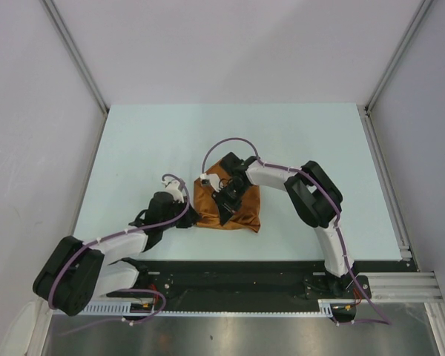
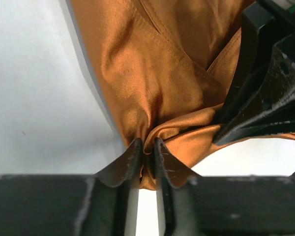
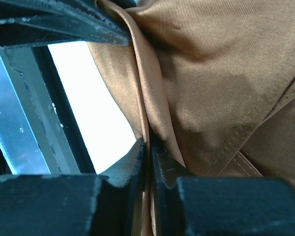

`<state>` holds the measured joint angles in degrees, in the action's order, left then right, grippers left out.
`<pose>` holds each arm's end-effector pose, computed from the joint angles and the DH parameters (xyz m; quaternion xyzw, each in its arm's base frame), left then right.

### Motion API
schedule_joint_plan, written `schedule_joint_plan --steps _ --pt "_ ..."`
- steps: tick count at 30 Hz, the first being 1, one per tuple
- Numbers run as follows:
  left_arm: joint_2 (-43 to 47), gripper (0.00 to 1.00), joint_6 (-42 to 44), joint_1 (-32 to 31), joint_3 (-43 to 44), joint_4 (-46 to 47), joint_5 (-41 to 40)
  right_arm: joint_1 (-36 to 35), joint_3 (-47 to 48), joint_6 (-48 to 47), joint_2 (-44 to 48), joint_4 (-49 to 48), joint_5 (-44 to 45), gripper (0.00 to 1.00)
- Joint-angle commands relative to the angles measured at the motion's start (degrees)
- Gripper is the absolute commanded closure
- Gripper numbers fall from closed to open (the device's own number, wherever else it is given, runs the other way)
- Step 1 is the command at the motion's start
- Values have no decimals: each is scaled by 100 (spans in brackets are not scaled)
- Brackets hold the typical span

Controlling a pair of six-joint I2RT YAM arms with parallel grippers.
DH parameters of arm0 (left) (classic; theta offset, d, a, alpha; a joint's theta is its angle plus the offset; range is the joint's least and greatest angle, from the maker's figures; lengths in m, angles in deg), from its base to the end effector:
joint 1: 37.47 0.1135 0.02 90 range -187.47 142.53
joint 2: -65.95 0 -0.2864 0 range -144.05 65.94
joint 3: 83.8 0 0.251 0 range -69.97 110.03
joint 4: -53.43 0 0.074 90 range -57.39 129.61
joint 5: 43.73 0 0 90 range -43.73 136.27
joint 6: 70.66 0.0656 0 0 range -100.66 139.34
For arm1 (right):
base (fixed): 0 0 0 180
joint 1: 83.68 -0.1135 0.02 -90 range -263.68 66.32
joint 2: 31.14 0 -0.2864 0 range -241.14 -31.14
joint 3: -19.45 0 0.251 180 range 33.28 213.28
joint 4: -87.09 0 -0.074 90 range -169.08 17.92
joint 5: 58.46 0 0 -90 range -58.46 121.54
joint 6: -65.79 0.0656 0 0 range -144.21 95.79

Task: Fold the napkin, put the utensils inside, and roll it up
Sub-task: Roll the napkin with the utensil

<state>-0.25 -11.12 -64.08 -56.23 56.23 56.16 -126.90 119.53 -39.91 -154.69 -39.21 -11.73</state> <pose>0.1853 -0.1054 0.1377 0.0094 0.8878 -0.2841 0.3619 0.2866 0.3310 0.1335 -0.4902 0.7840 0.3806 0.0137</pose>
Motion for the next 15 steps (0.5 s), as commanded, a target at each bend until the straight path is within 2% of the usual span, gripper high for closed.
schedule_joint_plan --steps 1,6,10,13,15 --pt "-122 86 180 103 287 96 57 112 58 -56 -13 -32 90 77" --pt "-253 95 259 165 445 -168 136 367 -38 295 664 -506 151 59" --pt "-394 98 251 174 551 -273 197 420 -293 533 1420 -911 529 53" --pt "-491 99 233 183 683 -388 294 289 -872 517 2131 -1534 1134 46" --pt "-640 100 198 191 823 -553 356 104 -1487 420 2630 -2105 1942 41"
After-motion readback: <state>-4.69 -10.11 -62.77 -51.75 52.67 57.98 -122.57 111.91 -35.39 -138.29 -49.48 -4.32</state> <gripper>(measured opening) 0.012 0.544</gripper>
